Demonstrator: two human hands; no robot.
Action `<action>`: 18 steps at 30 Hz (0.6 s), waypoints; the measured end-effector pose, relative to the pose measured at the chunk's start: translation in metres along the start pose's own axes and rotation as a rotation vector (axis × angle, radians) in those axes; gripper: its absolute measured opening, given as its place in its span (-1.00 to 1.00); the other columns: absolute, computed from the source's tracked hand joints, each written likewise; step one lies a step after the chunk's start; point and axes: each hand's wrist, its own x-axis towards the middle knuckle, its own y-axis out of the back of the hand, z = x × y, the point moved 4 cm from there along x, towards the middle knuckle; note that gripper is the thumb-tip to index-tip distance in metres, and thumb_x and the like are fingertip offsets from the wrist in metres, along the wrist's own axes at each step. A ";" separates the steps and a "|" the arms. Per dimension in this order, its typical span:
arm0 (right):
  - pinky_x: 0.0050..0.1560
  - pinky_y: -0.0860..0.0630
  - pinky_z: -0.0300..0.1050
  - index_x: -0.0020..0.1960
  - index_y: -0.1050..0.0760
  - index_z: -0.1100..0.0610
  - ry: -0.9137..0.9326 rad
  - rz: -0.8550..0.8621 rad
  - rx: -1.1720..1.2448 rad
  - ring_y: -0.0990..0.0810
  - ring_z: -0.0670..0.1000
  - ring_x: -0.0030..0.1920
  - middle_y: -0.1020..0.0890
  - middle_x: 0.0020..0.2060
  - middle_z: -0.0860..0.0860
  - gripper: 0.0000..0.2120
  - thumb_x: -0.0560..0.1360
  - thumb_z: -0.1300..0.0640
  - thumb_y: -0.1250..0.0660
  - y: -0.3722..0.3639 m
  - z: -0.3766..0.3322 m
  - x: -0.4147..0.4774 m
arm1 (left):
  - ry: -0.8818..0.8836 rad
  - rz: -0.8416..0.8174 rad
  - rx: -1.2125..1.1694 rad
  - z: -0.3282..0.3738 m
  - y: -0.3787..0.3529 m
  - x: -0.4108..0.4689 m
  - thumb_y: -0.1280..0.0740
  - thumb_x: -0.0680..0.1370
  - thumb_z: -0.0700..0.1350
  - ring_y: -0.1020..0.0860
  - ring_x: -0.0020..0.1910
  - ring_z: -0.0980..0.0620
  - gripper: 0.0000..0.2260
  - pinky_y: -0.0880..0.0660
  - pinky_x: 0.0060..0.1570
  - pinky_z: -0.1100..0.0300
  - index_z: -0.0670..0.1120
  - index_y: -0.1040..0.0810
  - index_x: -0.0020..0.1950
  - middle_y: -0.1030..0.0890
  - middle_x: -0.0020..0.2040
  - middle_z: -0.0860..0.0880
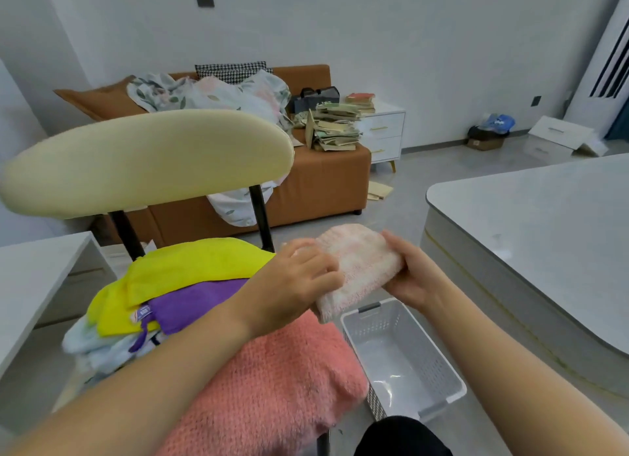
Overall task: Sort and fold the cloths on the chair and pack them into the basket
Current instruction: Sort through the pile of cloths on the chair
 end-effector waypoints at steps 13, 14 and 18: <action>-0.11 -0.62 -0.07 0.28 -0.44 0.16 0.227 0.052 -0.204 -0.65 0.08 0.01 -0.63 0.10 0.13 -0.56 0.41 0.33 -0.28 0.067 -0.043 0.031 | 1.680 0.180 -1.751 -0.024 -0.102 0.029 -0.09 0.58 0.05 -0.61 0.01 -0.06 -0.65 -0.52 -0.04 0.08 -0.07 -0.58 0.14 -0.65 0.07 -0.09; -0.12 -0.63 -0.09 0.26 -0.46 0.15 0.223 0.088 -0.237 -0.66 0.06 -0.01 -0.65 0.06 0.11 -0.62 0.45 0.34 -0.26 0.078 -0.044 0.030 | 1.677 0.141 -1.677 -0.022 -0.111 0.034 -0.17 0.57 0.12 -0.62 0.00 -0.05 -0.65 -0.53 -0.03 0.08 -0.06 -0.58 0.15 -0.66 0.06 -0.08; -0.13 -0.63 -0.09 0.20 -0.51 0.15 0.172 0.290 -0.417 -0.67 0.02 -0.11 -0.68 -0.05 0.07 -0.72 0.53 0.32 -0.24 0.132 -0.040 0.031 | 1.722 -0.009 -1.522 -0.001 -0.165 0.045 -0.37 0.52 -0.02 -0.63 -0.16 0.01 -0.85 -0.58 -0.12 0.09 -0.04 -0.54 0.03 -0.66 -0.07 -0.05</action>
